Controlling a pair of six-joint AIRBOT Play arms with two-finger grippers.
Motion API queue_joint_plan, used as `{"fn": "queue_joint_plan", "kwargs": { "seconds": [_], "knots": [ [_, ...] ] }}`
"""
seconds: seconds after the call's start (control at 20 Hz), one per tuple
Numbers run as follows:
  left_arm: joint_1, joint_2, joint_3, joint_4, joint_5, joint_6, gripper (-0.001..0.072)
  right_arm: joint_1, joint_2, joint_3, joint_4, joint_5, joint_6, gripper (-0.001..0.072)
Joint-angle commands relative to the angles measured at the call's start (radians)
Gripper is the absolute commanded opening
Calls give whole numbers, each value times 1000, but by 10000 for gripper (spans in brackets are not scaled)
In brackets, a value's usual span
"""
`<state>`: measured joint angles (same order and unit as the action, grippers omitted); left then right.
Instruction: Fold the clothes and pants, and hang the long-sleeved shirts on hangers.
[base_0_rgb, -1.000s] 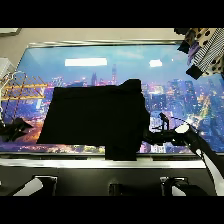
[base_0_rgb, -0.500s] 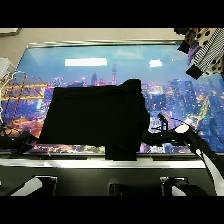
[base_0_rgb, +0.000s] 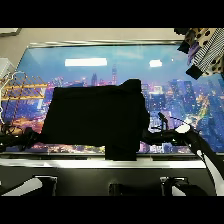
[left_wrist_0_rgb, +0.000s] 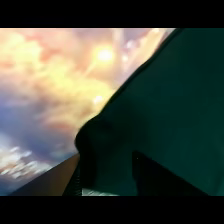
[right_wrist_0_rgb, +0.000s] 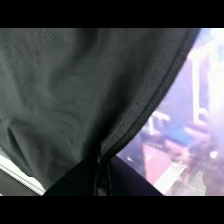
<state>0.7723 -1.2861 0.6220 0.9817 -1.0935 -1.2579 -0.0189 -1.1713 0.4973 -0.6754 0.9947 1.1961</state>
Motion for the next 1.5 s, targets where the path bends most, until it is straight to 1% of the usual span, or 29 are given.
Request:
{"fn": "queue_joint_plan", "kwargs": {
  "seconds": [0.0,0.05,0.2,0.35,0.4,0.55,0.7,0.8,0.9,1.0,1.1,1.15,1.3,1.35,1.45],
  "knots": [
    [-34,-27,-2,8,26,14,142,0,55,0,7,2,-2,29],
    [-45,-23,4,0,23,22,15,0,76,1,7,2,6,29],
    [-81,4,73,-99,-6,56,15,0,145,62,-3,0,8,29],
    [-161,66,238,-138,-42,53,13,0,168,254,-47,6,13,28],
    [-193,99,316,-137,-50,34,14,0,168,334,-58,13,18,28],
    [-257,204,553,-137,-51,-46,14,0,178,602,-117,72,49,28],
    [-260,333,762,-108,-51,-160,14,0,249,827,-199,149,116,28],
    [-261,427,867,-7,-58,-248,13,0,338,944,-243,182,177,28],
    [-261,523,936,122,-76,-364,13,0,454,1058,-306,178,259,28],
    [-261,615,962,243,-87,-488,13,0,546,1152,-417,165,370,28],
    [-261,691,962,318,-113,-570,13,0,600,1231,-511,147,457,28],
    [-261,717,962,332,-132,-575,14,0,608,1260,-533,137,484,28],
    [-261,743,962,385,-182,-575,14,0,586,1295,-564,86,500,28],
    [-261,736,962,385,-182,-575,14,0,563,1295,-583,81,528,28],
    [-261,698,959,370,-182,-556,14,0,489,1295,-593,138,548,28]
  ]
}}
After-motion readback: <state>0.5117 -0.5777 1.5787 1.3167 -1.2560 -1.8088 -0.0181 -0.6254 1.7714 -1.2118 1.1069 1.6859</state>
